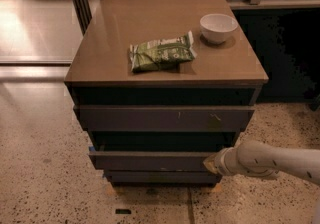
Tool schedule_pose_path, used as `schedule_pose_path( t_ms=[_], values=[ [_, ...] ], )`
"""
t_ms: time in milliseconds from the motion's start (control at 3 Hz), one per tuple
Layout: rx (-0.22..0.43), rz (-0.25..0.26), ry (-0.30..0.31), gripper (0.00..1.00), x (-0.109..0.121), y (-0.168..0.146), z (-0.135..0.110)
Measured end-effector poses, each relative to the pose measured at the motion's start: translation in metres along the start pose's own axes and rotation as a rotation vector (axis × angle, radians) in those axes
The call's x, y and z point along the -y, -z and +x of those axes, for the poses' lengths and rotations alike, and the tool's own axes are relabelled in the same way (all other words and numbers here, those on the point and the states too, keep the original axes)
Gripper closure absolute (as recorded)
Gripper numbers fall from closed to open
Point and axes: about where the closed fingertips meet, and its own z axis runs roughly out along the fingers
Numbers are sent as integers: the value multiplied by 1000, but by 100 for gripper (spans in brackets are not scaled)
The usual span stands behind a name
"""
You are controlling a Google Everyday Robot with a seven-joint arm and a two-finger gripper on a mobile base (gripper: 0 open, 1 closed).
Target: Close middle drawer
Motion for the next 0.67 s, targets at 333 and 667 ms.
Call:
schedule_pose_path(
  t_ms=[333, 667],
  values=[
    [35, -17, -17, 100, 6, -9, -2],
    [55, -12, -29, 100, 14, -14, -3]
  ],
)
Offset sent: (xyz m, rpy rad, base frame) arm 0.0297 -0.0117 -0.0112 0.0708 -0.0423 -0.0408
